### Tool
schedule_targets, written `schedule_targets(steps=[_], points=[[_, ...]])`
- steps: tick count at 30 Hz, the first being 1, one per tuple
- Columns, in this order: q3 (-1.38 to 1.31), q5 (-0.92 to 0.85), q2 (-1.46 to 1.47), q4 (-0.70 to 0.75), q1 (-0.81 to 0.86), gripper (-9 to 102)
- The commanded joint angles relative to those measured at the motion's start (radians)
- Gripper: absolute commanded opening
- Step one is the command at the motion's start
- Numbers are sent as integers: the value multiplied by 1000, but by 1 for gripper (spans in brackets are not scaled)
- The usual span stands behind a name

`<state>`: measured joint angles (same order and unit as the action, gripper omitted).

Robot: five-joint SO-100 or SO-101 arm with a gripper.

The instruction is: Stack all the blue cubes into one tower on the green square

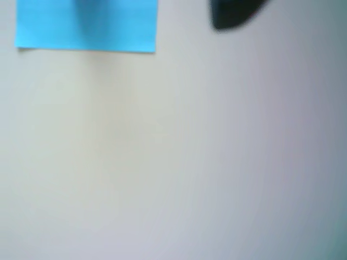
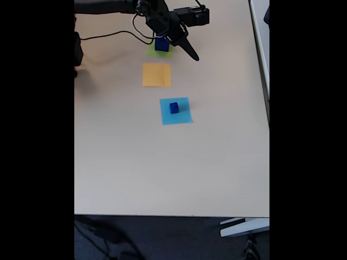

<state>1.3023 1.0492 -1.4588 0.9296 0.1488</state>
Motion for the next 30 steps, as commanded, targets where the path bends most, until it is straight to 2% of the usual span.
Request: schedule_targets(steps=[1, 21, 30], points=[[-20, -21, -71, -17, 35, 31], [51, -172, 81, 60, 245, 27], [51, -192, 147, -14, 250, 23]])
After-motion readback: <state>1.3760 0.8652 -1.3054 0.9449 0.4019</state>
